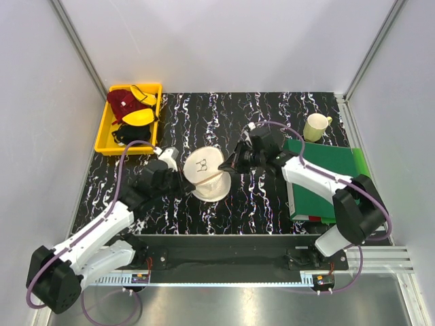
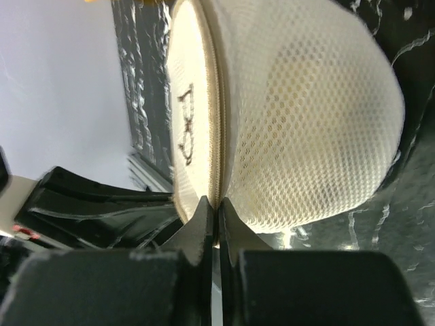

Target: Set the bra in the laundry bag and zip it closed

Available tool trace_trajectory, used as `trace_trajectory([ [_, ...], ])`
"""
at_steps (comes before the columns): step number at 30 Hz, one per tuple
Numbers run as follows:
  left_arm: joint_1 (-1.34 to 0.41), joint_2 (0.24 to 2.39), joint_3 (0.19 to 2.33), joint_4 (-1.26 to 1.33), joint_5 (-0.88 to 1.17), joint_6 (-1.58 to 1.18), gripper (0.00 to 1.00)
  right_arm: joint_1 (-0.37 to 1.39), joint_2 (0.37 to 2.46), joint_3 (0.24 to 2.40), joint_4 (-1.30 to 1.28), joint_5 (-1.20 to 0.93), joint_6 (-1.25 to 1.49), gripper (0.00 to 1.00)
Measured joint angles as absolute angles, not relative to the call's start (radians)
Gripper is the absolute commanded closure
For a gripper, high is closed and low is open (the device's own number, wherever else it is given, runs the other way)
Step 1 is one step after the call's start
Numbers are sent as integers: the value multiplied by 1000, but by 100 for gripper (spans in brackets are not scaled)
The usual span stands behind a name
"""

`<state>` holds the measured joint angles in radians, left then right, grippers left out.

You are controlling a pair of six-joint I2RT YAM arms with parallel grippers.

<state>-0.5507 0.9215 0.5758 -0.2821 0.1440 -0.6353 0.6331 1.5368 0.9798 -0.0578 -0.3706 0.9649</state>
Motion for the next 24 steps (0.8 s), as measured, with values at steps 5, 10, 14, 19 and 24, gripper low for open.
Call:
trace_trajectory([
  [5, -546, 859, 572, -304, 162, -595, 100, 608, 1618, 1130, -168, -439, 798, 61],
  [10, -548, 871, 580, -271, 225, -612, 100, 606, 1660, 1210, -259, -443, 744, 28],
  [14, -574, 940, 620, -229, 242, -639, 100, 614, 1589, 1114, -292, -382, 791, 21],
  [19, -639, 1008, 657, -170, 243, -667, 100, 643, 1399, 951, -330, -293, 917, 24],
  [24, -681, 1034, 666, -145, 242, -688, 100, 649, 1293, 897, -297, -273, 1033, 36],
])
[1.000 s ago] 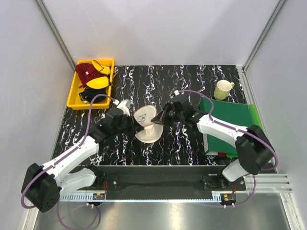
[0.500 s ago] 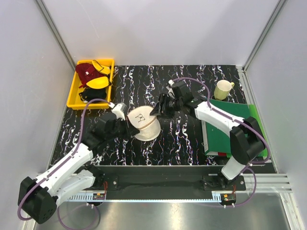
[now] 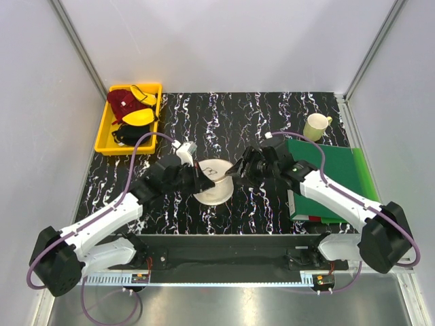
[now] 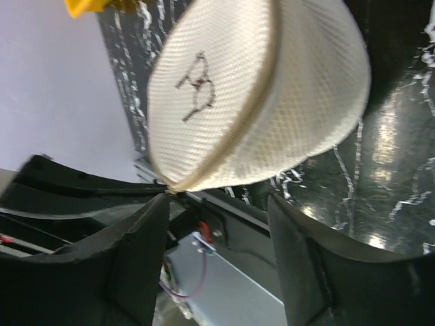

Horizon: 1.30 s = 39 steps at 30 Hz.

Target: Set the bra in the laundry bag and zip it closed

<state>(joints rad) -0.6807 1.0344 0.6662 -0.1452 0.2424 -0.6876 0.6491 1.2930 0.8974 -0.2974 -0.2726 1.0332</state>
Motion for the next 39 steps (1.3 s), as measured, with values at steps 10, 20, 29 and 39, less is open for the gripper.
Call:
trace_trajectory([
  [10, -714, 1036, 668, -132, 236, -705, 100, 697, 1293, 849, -164, -250, 1198, 64],
  [20, -736, 1036, 678, -130, 228, -704, 100, 702, 1354, 841, -83, -247, 1247, 100],
  [29, -732, 989, 677, -195, 159, -670, 100, 688, 1359, 815, -35, -274, 1237, 100],
  [39, -452, 786, 587, -321, 189, -643, 100, 583, 1359, 786, 43, -471, 1135, 100],
])
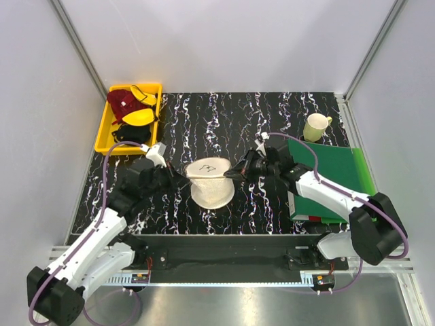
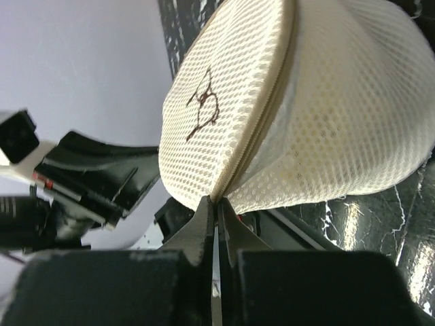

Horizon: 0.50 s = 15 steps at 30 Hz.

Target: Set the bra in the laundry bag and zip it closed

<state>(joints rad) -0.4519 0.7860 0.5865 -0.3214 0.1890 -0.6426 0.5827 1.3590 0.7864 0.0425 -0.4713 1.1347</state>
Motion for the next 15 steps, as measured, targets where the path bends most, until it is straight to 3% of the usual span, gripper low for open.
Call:
trace_trajectory([
  [3, -424, 790, 587, -321, 231, -641, 100, 569, 1359, 786, 61, -523, 1102, 100],
  [5, -419, 803, 590, -321, 263, -634, 99, 557, 1359, 788, 55, -542, 1073, 83],
  [6, -418, 815, 597, -323, 276, -627, 88, 553, 1361, 794, 38, -544, 1052, 73],
  [10, -392, 865, 657, -379, 252, -580, 58, 532, 1370, 865, -140, -480, 926, 59],
  [15, -408, 913, 774, -442, 204, -525, 46, 516, 1370, 961, -389, -292, 782, 43],
])
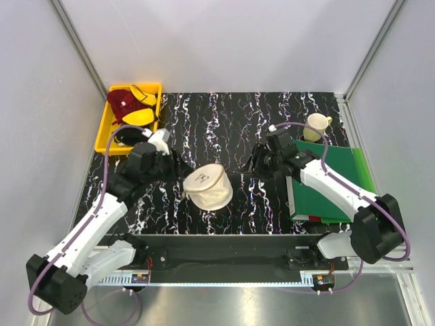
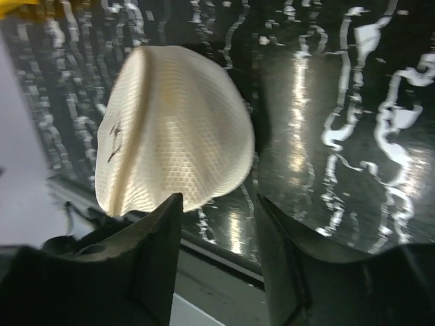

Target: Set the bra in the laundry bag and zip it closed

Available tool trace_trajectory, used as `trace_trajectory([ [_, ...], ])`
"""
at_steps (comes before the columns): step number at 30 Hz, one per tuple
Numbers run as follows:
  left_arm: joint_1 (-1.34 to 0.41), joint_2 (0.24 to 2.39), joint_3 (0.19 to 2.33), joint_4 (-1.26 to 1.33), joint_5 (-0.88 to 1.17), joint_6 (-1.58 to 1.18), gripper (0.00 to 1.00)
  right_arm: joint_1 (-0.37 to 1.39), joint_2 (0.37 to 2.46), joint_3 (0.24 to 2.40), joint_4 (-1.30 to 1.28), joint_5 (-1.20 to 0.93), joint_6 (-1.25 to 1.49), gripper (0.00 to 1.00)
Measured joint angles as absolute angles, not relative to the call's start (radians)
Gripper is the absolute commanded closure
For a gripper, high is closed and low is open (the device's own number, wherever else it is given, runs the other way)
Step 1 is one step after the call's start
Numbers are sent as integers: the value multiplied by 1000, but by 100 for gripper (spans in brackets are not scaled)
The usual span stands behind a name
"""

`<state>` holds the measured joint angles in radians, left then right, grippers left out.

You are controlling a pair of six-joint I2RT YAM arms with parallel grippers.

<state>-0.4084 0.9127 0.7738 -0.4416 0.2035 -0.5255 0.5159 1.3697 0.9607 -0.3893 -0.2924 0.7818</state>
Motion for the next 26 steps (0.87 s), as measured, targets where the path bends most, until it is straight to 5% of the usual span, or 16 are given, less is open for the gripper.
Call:
trace_trajectory([
  [7, -733, 929, 854, -425, 91, -519, 40, 676, 1368, 1027, -601, -46, 688, 23],
  [10, -846, 883, 780, -352, 70, -532, 36, 794, 1356, 1013, -623, 23, 694, 1],
  [14, -923, 708, 583, -260, 58, -578, 31, 871, 1227, 849, -532, 62, 736, 0],
  [22, -944, 76, 136, -168, 79, -758, 18, 878, 633, 304, -257, 52, 860, 0],
  [26, -944, 7, 81, -138, 120, -814, 16, 878, 322, 165, -202, 42, 904, 0],
])
